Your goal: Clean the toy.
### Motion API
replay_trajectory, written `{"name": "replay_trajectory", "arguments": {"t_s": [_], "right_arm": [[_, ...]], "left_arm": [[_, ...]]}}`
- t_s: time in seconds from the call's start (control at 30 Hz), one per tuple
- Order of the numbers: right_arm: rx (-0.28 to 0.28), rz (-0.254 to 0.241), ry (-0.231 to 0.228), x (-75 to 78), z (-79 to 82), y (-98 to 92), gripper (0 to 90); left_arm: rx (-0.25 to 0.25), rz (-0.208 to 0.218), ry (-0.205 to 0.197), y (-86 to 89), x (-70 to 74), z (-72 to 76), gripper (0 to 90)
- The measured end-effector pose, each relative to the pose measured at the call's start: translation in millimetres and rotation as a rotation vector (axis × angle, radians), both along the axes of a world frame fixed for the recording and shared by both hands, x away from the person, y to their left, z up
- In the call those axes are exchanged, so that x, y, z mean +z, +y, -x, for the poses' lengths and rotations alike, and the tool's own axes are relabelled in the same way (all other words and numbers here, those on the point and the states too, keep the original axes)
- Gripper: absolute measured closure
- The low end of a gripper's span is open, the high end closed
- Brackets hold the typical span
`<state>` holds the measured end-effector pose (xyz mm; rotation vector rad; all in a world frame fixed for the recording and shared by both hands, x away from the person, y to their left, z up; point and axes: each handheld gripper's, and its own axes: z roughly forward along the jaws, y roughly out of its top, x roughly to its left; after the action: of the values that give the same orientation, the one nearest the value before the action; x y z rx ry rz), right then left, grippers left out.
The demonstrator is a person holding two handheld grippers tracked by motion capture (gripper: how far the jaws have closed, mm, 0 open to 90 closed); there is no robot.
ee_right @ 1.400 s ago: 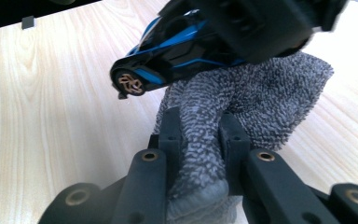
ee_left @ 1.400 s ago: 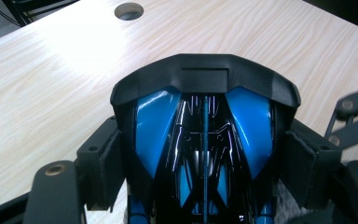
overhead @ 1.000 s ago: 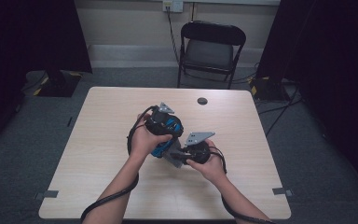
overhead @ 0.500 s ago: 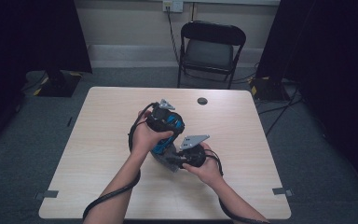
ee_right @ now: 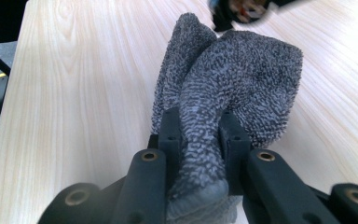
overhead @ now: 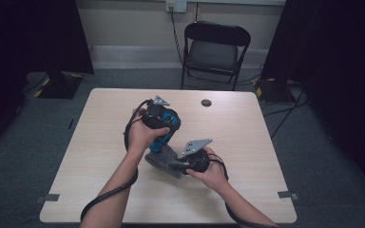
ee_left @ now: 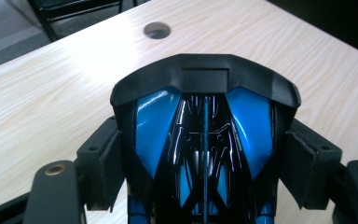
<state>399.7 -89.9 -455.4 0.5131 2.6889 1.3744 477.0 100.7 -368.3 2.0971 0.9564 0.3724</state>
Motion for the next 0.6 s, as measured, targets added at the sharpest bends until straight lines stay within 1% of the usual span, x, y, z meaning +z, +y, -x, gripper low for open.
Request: {"name": "replay_trajectory", "arguments": {"t_s": [0.13, 0.17, 0.23, 0.27, 0.3, 0.37, 0.5, 0.53, 0.6], "right_arm": [[-0.019, 0.001, 0.006, 1.4, -2.4, -9.0, 75.1], [-0.044, 0.006, 0.004, 2.3, -5.9, -18.0, 75.1], [-0.066, 0.002, 0.006, 3.0, -9.5, -25.7, 75.1], [-0.079, -0.002, 0.009, 4.1, -11.2, -30.1, 75.1], [-0.089, -0.008, 0.007, 5.4, -13.0, -34.1, 75.1], [-0.108, -0.018, 0.01, 8.4, -15.9, -41.0, 75.1], [-0.136, -0.018, 0.002, 13.0, -21.3, -50.3, 75.1], [-0.155, -0.021, -0.003, 15.4, -24.3, -55.7, 75.0], [-0.176, -0.028, -0.004, 17.0, -26.8, -60.3, 74.9]], "left_arm": [[0.02, 0.003, -0.002, 8.8, -0.7, 0.0, 25.6], [0.026, 0.001, 0.0, 12.8, -1.1, 0.2, 25.6], [0.028, -0.001, -0.003, 14.8, -1.4, 0.4, 25.6], [0.031, -0.001, -0.004, 18.7, -1.7, 1.0, 25.6], [0.034, -0.002, 0.002, 20.4, -1.8, 1.3, 25.6], [0.036, -0.005, 0.0, 22.7, -3.0, 1.7, 25.6], [0.036, -0.003, 0.008, 24.0, -6.4, 2.9, 25.6], [0.038, -0.002, 0.008, 23.7, -8.9, 4.0, 25.6], [0.031, -0.005, 0.016, 22.8, -11.5, 5.4, 25.6]]}}
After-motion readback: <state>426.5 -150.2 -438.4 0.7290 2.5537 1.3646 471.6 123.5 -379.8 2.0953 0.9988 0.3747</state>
